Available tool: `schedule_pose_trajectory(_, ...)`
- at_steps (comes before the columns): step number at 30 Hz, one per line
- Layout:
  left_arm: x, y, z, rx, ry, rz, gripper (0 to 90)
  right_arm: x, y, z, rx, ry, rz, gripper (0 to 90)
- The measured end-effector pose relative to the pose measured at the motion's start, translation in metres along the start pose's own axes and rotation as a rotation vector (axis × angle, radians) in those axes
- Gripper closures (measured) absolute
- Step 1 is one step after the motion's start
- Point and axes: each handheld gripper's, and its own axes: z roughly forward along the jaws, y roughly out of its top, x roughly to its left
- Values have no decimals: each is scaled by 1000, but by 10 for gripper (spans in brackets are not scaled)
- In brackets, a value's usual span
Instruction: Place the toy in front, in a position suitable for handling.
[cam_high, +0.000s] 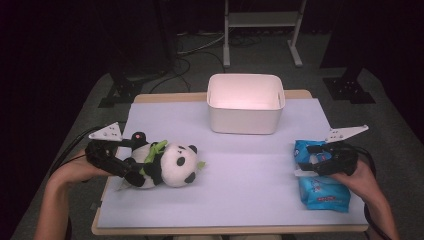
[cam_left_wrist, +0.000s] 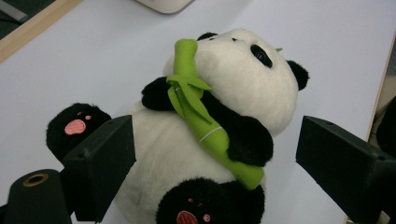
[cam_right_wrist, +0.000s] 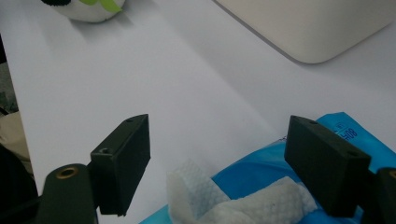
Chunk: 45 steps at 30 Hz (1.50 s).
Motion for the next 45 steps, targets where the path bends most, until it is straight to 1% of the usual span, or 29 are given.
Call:
schedule_pose_trajectory(8, 2, 3, 0, 4, 3, 1, 110, 0, 0, -2, -4, -4, 0, 213)
schedule_pose_trajectory(13, 4, 2, 6, 16, -9, 1, 111, 0, 1, -1, -2, -3, -6, 213)
schedule_pose_trajectory(16, 5, 4, 10, 21, -15, 3, 111, 1, 1, 1, 1, 0, -8, 213)
schedule_pose_trajectory(19, 8, 10, 18, 33, -20, 9, 112, 1, 2, 1, 6, 1, -9, 213)
schedule_pose_trajectory(20, 8, 10, 18, 33, -20, 9, 112, 1, 2, 1, 6, 1, -10, 213)
schedule_pose_trajectory(21, 9, 11, 19, 36, -21, 16, 116, 1, 2, 1, 6, 1, -10, 213)
schedule_pose_trajectory(22, 9, 13, 22, 31, -27, 12, 118, 1, 2, 1, 7, 0, -11, 213)
schedule_pose_trajectory(23, 11, 15, 26, 35, -34, 16, 118, 1, 2, 1, 6, 0, -11, 213)
schedule_pose_trajectory(29, 14, 20, 37, 47, -41, 27, 137, 2, 2, 1, 7, 2, -14, 213)
schedule_pose_trajectory(30, 15, 21, 40, 49, -38, 29, 153, 2, 2, 1, 7, 4, -15, 213)
schedule_pose_trajectory(31, 16, 22, 43, 49, -37, 22, 154, 2, 2, 1, 8, 5, -13, 213)
schedule_pose_trajectory(32, 17, 23, 43, 54, -41, 27, 169, 2, 2, 1, 11, 5, -13, 213)
schedule_pose_trajectory(33, 18, 24, 45, 54, -43, 31, 224, 2, 2, 1, 12, 4, -14, 213)
schedule_pose_trajectory(34, 18, 24, 45, 54, -43, 31, 228, 2, 2, 2, 12, 5, -14, 213)
schedule_pose_trajectory(35, 20, 25, 48, 59, -37, 15, 230, 2, 2, 2, 13, 6, -14, 213)
schedule_pose_trajectory(36, 21, 26, 49, 66, -37, 20, 243, 3, 2, 2, 14, 6, -15, 213)
schedule_pose_trajectory(37, 21, 26, 51, 70, -38, 20, 275, 3, 2, 2, 15, 6, -16, 213)
schedule_pose_trajectory(39, 23, 27, 54, 80, -33, 17, 289, 3, 2, 2, 16, 7, -14, 213)
schedule_pose_trajectory(40, 23, 27, 54, 80, -33, 17, 328, 3, 2, 2, 16, 7, -14, 213)
schedule_pose_trajectory(41, 23, 28, 55, 87, -34, 21, 328, 3, 1, 1, 16, 8, -16, 213)
schedule_pose_trajectory(42, 23, 28, 56, 92, -31, 24, 350, 2, 1, 1, 15, 7, -15, 213)
schedule_pose_trajectory(43, 24, 28, 57, 93, -31, 22, 392, 2, 1, 1, 14, 6, -17, 213)
schedule_pose_trajectory(45, 24, 28, 60, 101, -31, 26, 407, 2, 1, 1, 13, 7, -19, 213)
